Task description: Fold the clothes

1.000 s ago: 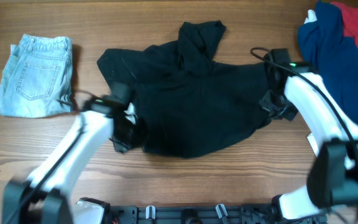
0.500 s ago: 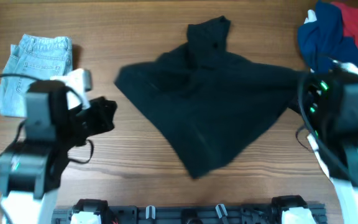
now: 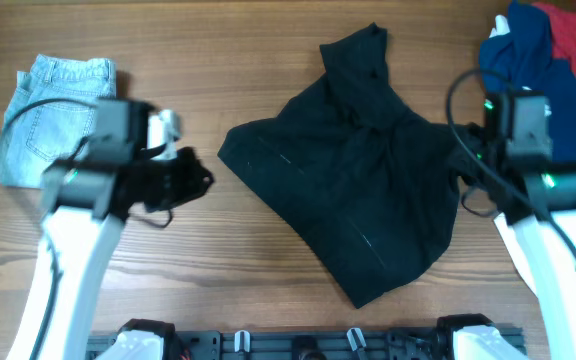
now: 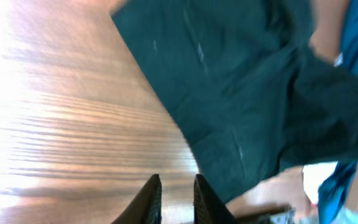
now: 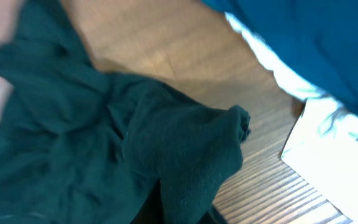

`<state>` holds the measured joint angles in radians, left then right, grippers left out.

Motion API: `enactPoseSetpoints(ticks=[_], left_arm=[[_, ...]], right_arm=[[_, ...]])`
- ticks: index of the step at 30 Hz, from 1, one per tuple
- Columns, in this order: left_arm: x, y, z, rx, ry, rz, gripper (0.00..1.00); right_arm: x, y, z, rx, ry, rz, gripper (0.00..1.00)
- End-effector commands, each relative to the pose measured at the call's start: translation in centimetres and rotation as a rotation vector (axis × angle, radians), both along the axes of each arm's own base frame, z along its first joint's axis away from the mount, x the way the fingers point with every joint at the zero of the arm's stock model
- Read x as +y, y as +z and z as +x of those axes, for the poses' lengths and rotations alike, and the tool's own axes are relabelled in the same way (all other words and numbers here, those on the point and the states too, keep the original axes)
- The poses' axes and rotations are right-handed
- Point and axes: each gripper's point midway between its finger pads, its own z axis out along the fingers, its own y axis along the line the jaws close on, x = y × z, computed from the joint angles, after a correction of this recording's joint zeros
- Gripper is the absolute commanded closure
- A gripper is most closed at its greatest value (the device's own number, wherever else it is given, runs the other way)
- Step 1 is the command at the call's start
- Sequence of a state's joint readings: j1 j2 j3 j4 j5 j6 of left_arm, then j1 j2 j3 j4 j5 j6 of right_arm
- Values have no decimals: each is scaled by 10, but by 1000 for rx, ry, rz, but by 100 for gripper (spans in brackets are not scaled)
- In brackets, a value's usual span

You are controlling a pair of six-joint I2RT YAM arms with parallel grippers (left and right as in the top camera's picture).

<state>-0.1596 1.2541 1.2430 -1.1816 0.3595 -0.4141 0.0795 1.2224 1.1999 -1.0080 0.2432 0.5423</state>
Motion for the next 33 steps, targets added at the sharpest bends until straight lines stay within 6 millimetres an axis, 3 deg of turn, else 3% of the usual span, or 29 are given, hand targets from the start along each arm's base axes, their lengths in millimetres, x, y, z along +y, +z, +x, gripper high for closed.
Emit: enactPoseSetpoints(ticks=[1,5,10,15,21,25,28,33], left_arm=[[-26,-38,11,136,-56,-10,75],[-34,-75,37,189,-46,0,71],[-47,-116,70,184,-67,-8,75],[-75,-147,82,160,-171,-34,77],[-87,-190,87,189,-217,-9,78],[-81,-211,89,196,-235,33,77],[-62,-225,106,144,-195,149,76],[-28,-220,170,-85,-68,280,72]], right_arm=[[2,-27,9,85,-27,15,96],[3,-40,12,130,-27,10,96],[3,-39,13,125,-25,10,96],[3,-39,12,126,-25,10,96],[3,-39,12,130,-25,10,96],[3,-40,11,135,-24,9,96],[4,-41,10,139,-18,19,96],[10,-41,11,135,-4,48,96]])
